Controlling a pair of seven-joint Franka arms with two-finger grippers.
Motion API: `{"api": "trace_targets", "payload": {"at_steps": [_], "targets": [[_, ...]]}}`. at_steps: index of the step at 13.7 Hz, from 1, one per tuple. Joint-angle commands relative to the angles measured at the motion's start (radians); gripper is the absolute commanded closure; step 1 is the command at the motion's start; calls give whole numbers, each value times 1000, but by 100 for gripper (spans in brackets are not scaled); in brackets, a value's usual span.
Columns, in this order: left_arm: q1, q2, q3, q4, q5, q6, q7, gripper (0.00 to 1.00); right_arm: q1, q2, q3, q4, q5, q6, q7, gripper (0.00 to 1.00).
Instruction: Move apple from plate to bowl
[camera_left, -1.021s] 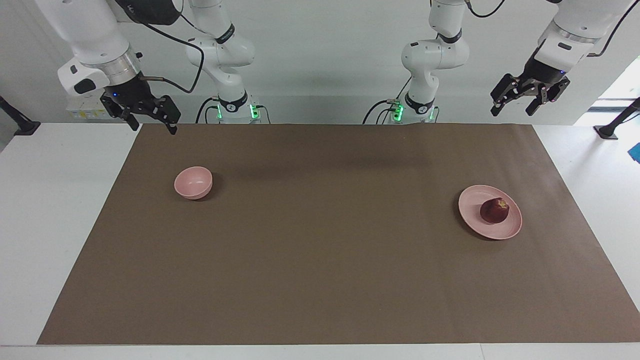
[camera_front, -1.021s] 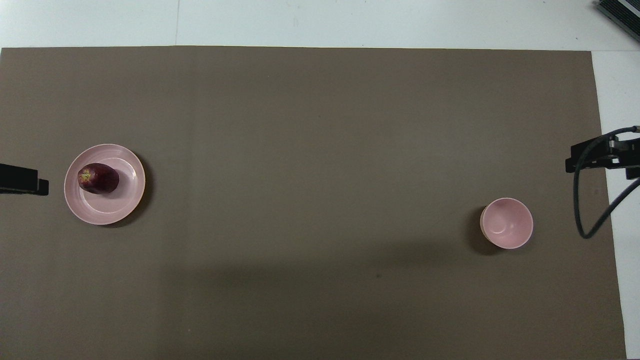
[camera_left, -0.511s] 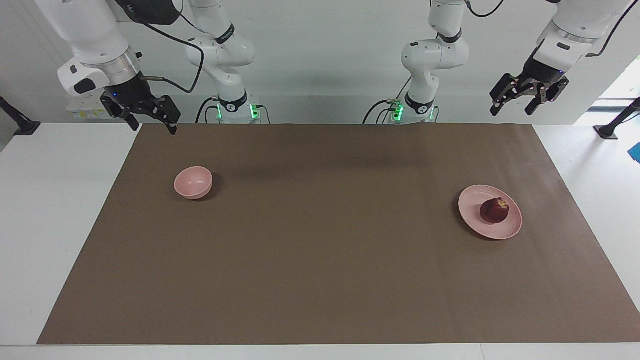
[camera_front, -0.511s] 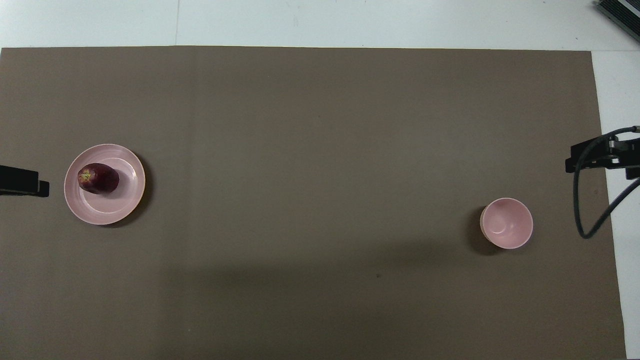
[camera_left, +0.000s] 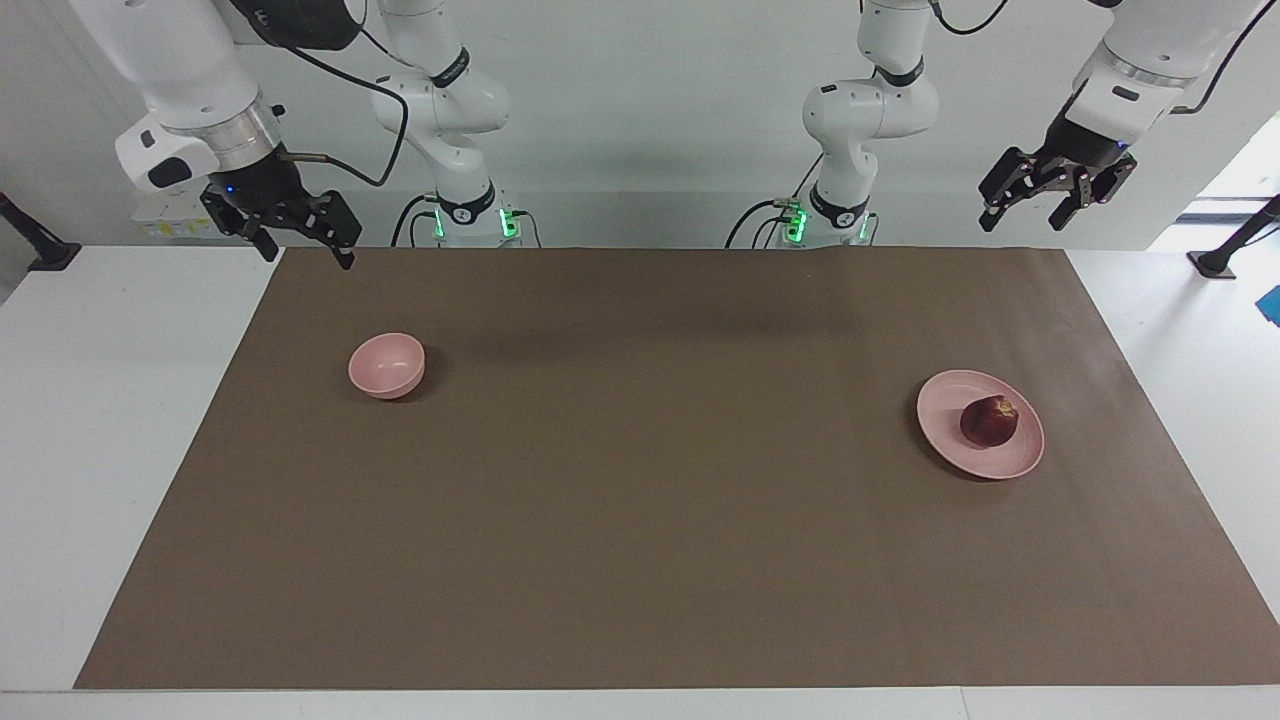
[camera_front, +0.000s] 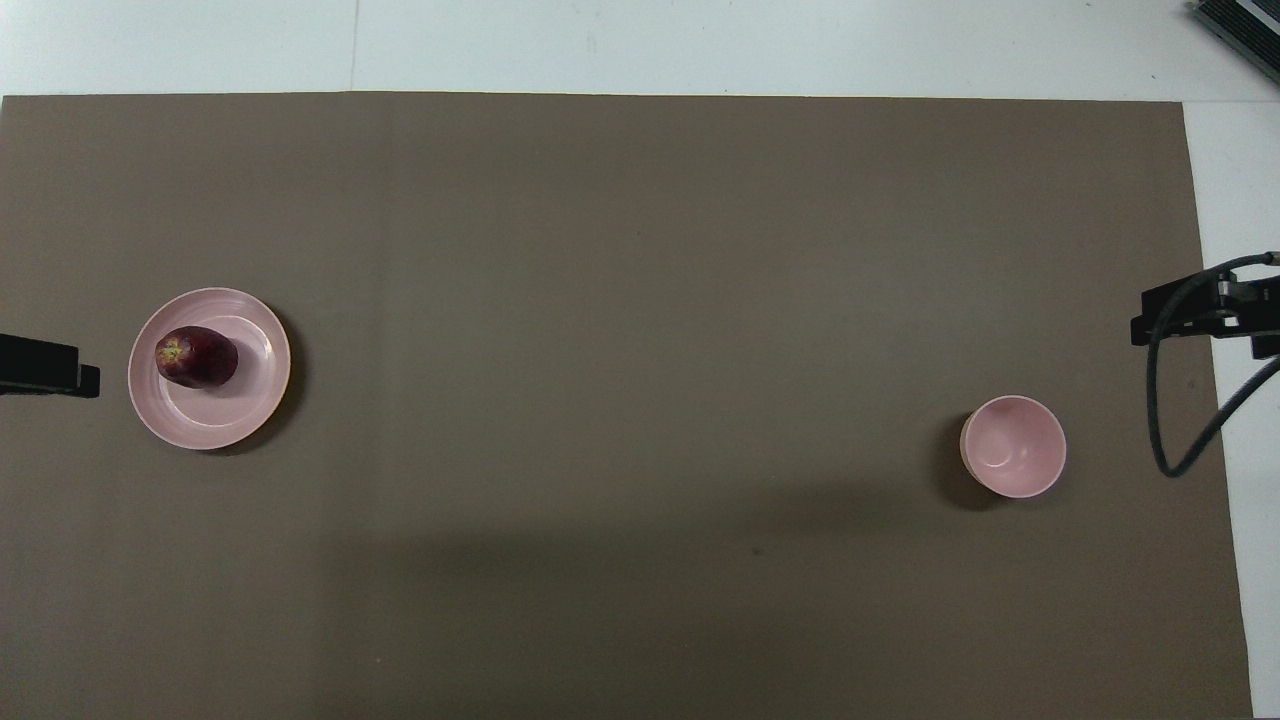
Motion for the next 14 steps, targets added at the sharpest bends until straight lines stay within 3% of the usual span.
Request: {"api": "trace_targets", "payload": {"at_steps": [1, 14], "targets": [[3, -35, 3, -39, -14, 1, 8, 0, -11, -4, 6, 6, 12, -11, -20, 0], [14, -28, 4, -65, -14, 33, 8, 0, -11, -4, 6, 6, 12, -11, -20, 0]]}}
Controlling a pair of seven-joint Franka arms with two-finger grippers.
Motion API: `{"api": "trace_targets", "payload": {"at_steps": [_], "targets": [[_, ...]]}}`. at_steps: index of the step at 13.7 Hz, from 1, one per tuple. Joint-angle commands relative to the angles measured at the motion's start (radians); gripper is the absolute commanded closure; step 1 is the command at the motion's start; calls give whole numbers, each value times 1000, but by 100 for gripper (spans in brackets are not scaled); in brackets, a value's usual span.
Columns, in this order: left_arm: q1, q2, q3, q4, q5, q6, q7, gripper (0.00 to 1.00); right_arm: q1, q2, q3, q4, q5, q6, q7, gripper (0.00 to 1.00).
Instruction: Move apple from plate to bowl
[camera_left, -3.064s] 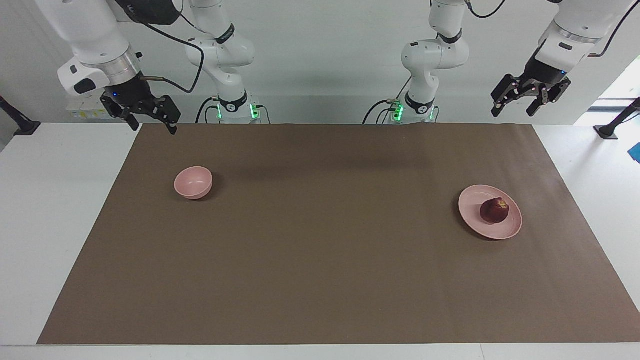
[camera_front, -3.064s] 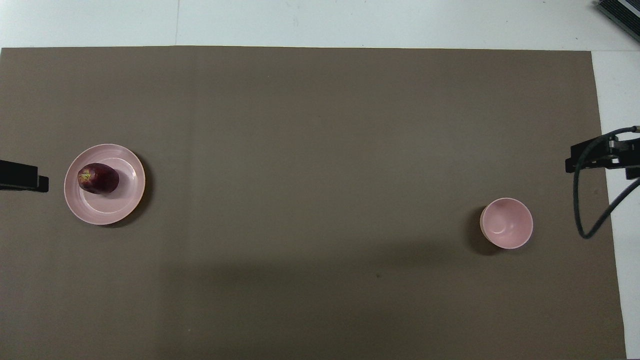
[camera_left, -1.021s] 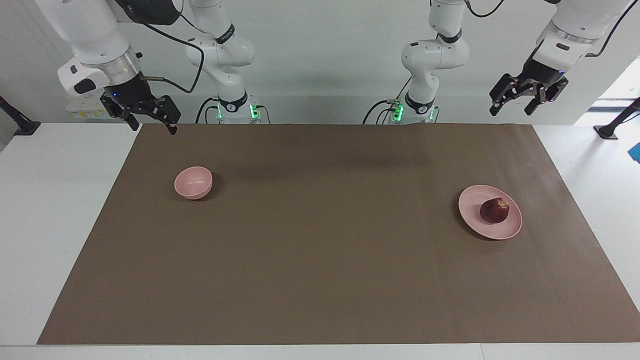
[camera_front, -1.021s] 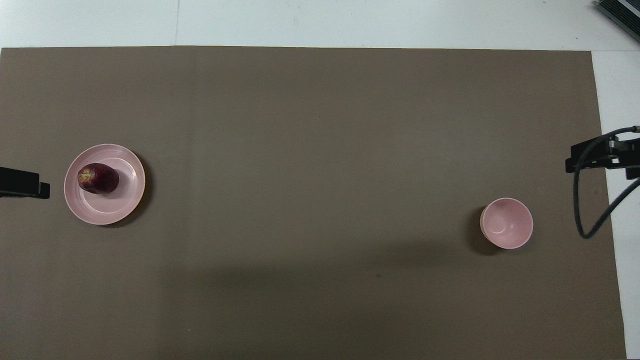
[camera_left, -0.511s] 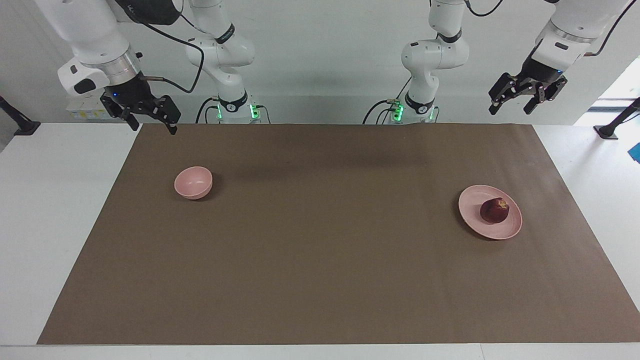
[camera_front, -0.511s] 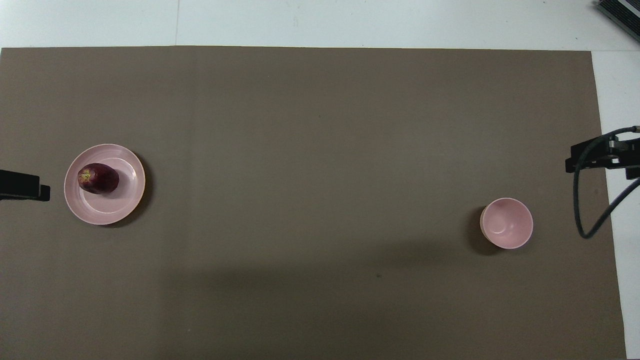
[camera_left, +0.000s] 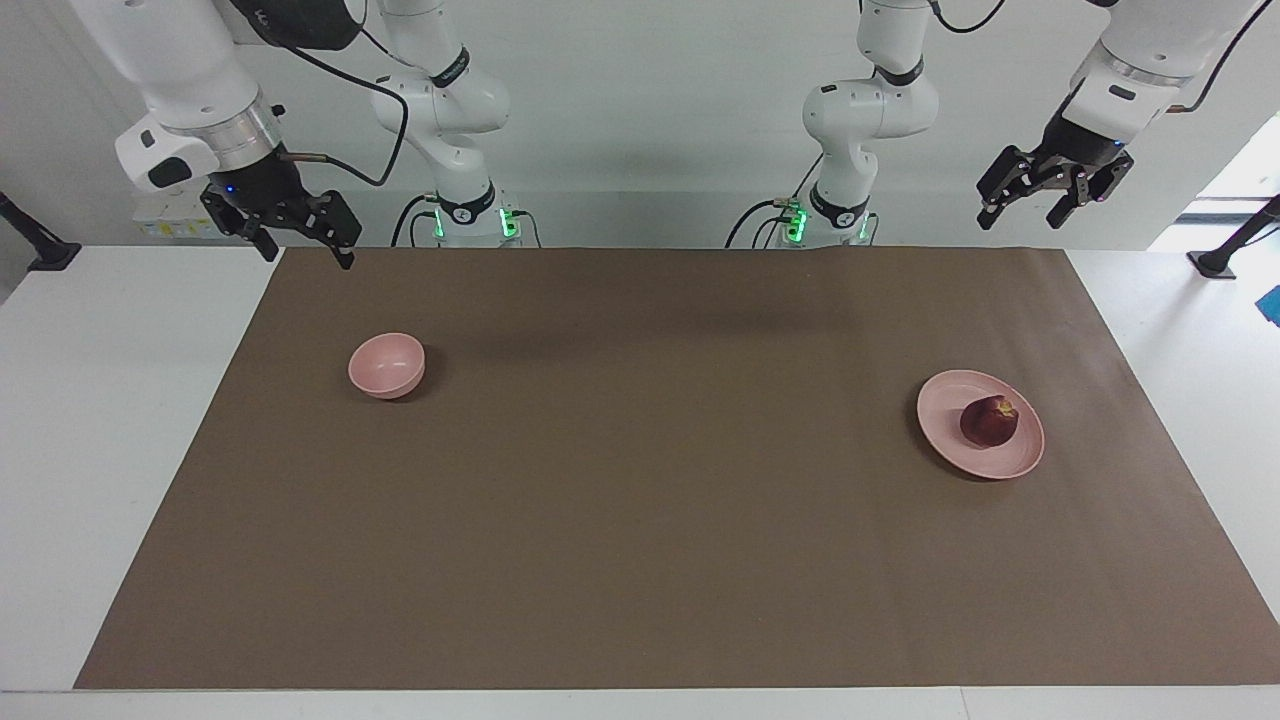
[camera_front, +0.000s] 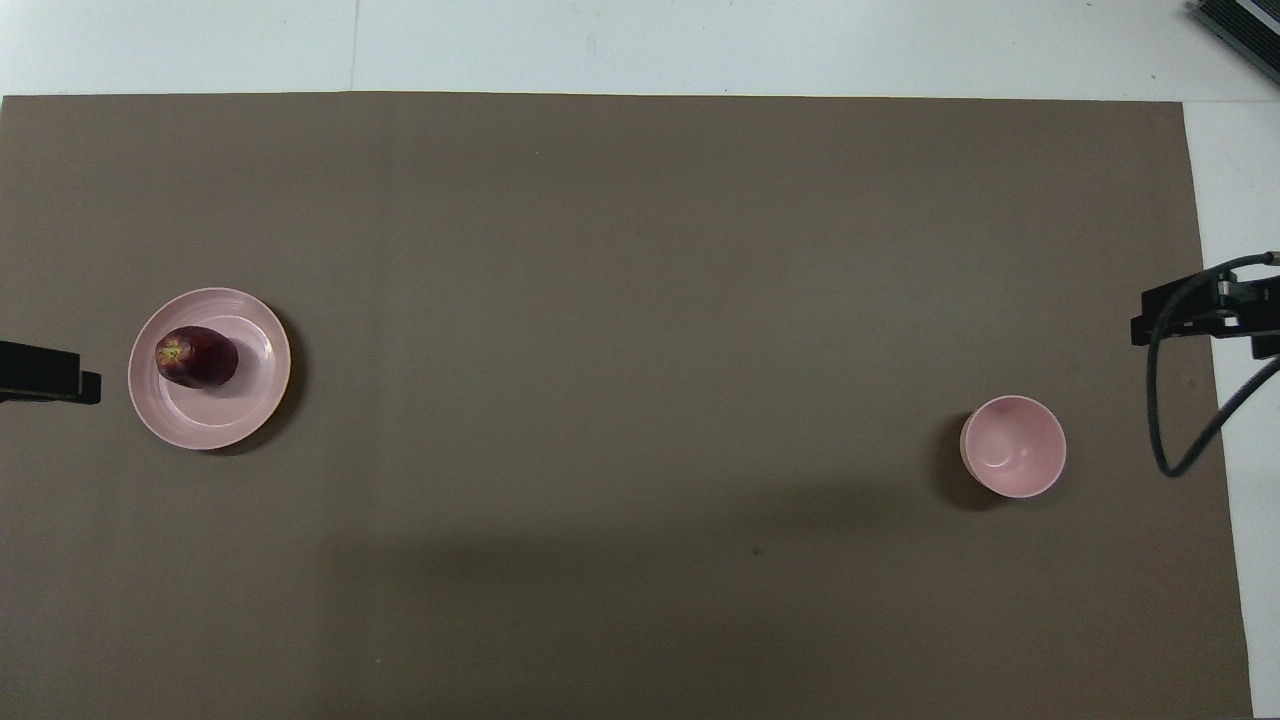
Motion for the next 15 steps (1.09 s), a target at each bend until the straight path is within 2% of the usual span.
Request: {"api": "trace_targets", "payload": {"at_steps": [1, 2, 5, 9, 11, 15], "targets": [[29, -21, 3, -77, -14, 81, 6, 0, -11, -4, 6, 6, 12, -11, -20, 0], [49, -28, 3, -110, -14, 132, 11, 0, -11, -4, 6, 6, 12, -11, -22, 0], [55, -22, 3, -155, -9, 161, 11, 0, -11, -4, 6, 6, 12, -9, -20, 0], [61, 34, 3, -250, -6, 362, 8, 0, -11, -2, 6, 6, 12, -11, -20, 0], [92, 72, 4, -258, -6, 422, 11, 0, -11, -4, 6, 6, 12, -11, -20, 0], [162, 199, 3, -258, -5, 575, 20, 0, -11, -4, 6, 6, 12, -11, -20, 0]]}}
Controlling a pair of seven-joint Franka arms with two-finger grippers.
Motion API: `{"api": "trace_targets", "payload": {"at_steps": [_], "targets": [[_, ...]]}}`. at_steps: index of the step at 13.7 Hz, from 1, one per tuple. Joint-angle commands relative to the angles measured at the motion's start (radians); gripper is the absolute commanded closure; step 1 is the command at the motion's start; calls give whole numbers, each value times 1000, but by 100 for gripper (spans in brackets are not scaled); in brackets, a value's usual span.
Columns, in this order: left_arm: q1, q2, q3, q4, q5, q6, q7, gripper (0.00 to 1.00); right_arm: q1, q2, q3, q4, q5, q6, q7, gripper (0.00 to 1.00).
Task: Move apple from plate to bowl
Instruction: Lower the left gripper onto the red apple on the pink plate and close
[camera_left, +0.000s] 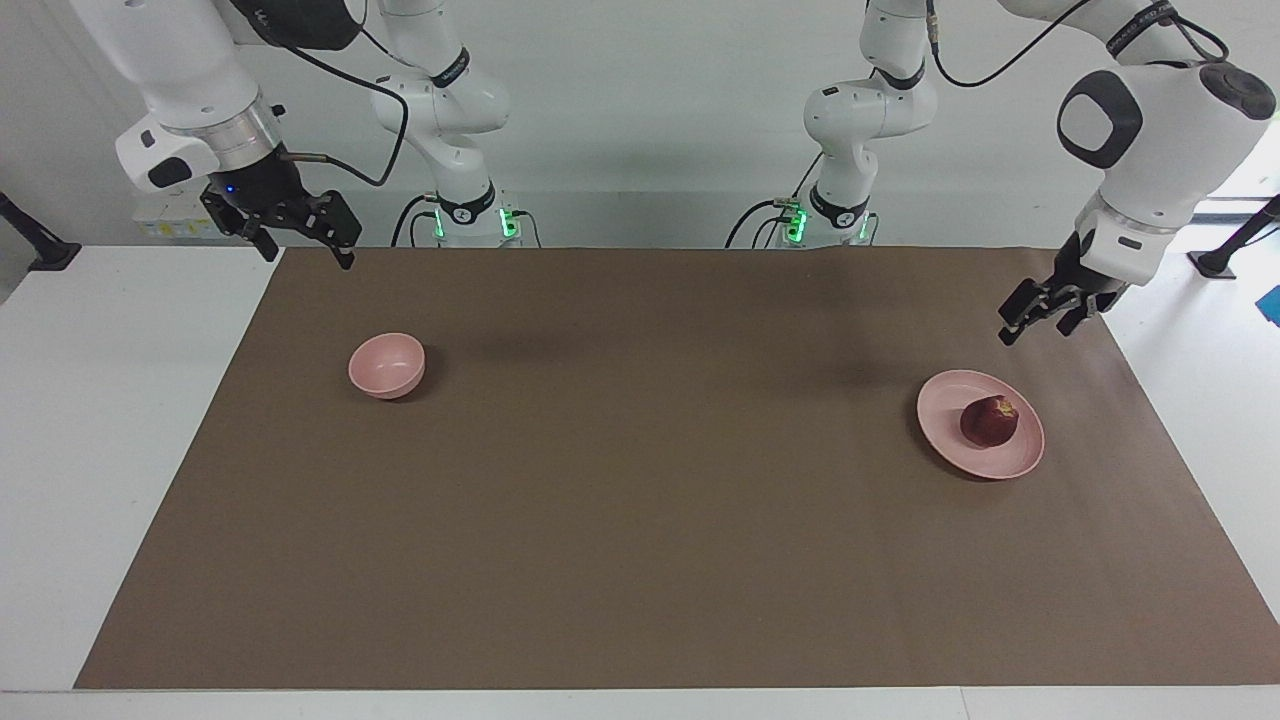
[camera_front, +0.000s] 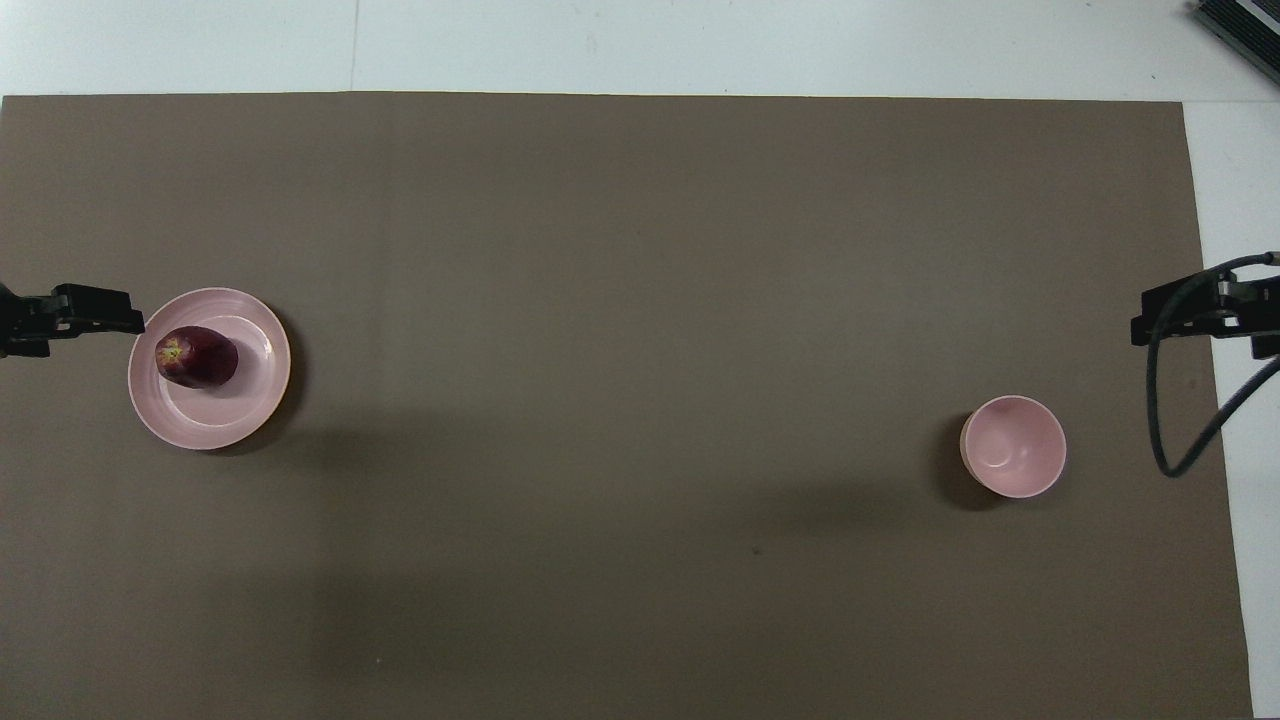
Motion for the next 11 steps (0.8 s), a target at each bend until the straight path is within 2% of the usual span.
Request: {"api": "trace_targets", "payload": {"at_steps": [1, 3, 7, 11], "targets": [[51, 70, -8, -7, -5, 76, 15, 0, -11, -4, 6, 6, 12, -11, -20, 0], [42, 133, -8, -23, -5, 115, 1, 0, -11, -4, 6, 6, 12, -11, -22, 0], [40, 147, -8, -176, -5, 304, -3, 0, -11, -2, 6, 6, 12, -9, -20, 0], [32, 175, -8, -182, -5, 330, -7, 0, -11, -2, 6, 6, 12, -9, -20, 0]]}}
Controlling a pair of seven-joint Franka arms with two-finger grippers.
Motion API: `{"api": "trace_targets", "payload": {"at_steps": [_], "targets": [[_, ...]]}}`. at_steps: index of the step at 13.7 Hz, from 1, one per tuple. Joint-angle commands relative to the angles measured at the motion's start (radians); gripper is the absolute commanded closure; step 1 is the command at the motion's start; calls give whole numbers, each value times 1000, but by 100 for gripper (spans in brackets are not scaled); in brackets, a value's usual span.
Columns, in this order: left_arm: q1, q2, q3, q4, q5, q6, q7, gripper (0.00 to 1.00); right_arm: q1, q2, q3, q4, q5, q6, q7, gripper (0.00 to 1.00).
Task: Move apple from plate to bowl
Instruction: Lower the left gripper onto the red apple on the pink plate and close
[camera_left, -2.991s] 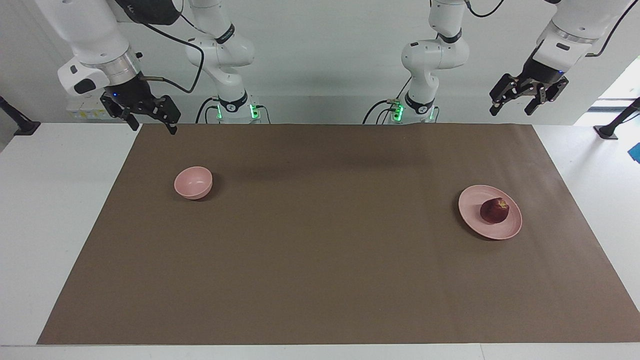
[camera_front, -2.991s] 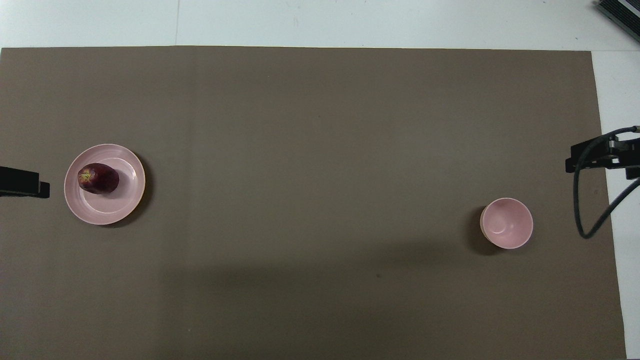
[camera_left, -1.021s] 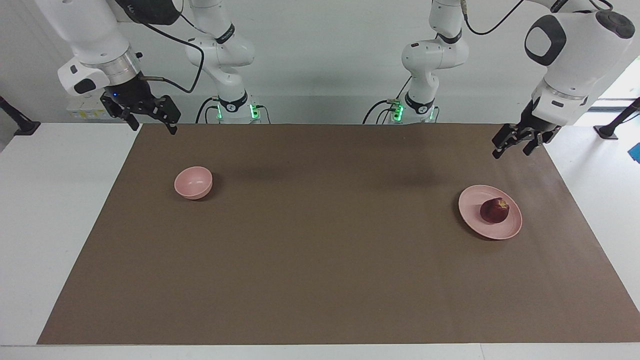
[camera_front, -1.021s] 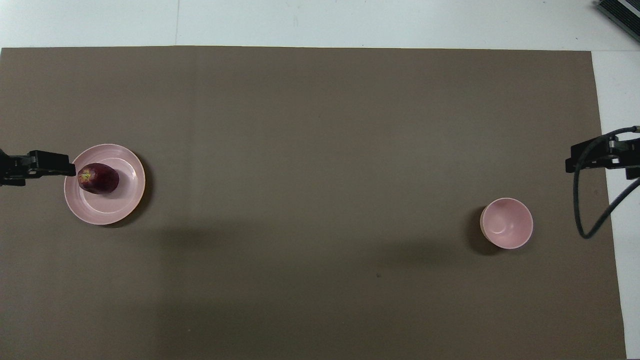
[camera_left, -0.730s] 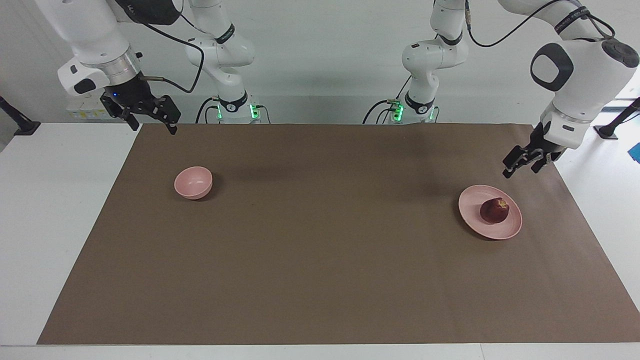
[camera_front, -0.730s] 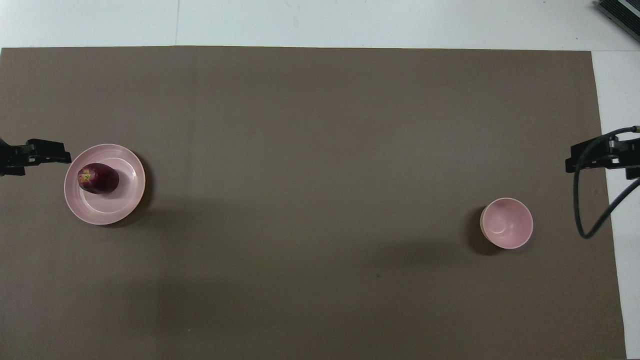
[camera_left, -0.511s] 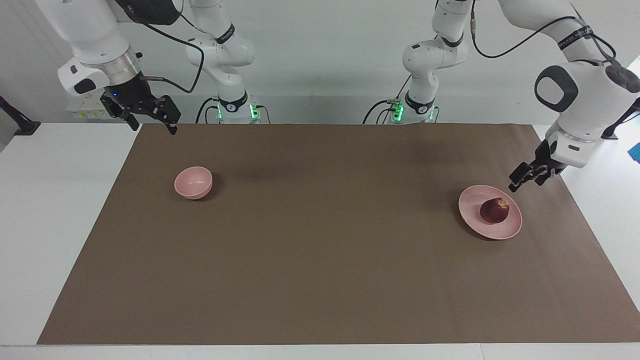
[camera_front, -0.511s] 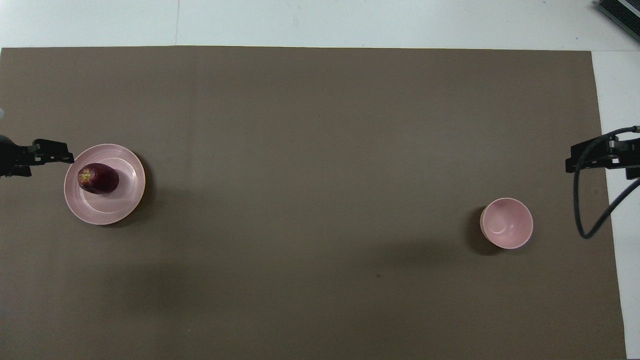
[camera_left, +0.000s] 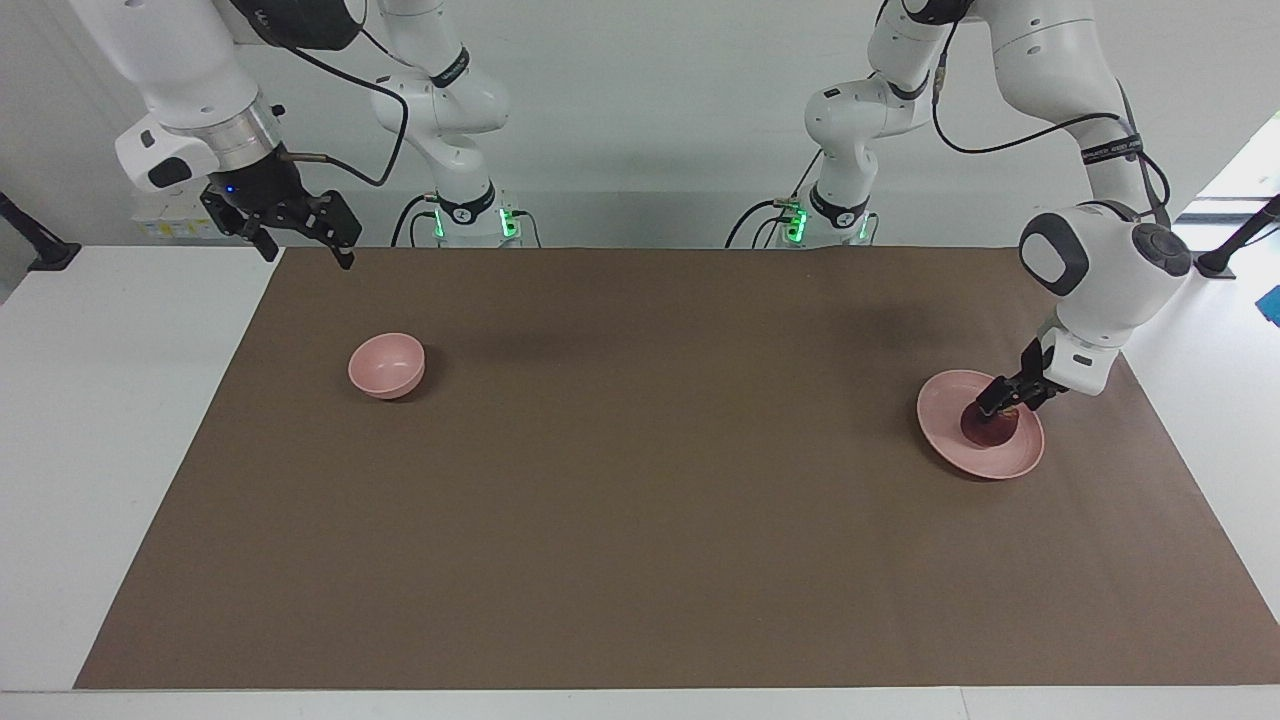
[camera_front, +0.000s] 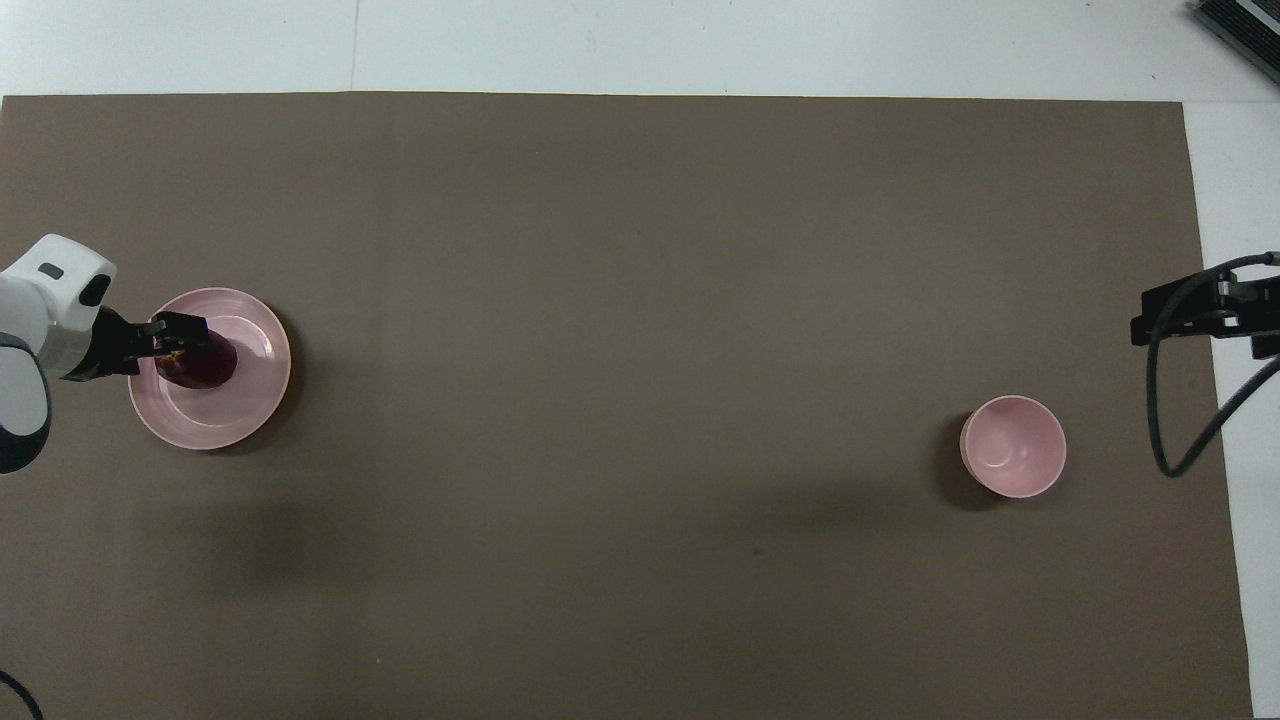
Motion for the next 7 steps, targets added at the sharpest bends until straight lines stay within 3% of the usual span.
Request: {"api": "trace_targets", "payload": {"at_steps": [1, 7], "targets": [[-4, -9, 0, -28, -5, 32, -7, 0, -11, -2, 6, 6, 12, -11, -20, 0], [-7, 11, -1, -54, -6, 81, -16, 0, -11, -4, 6, 6, 12, -11, -20, 0]]}}
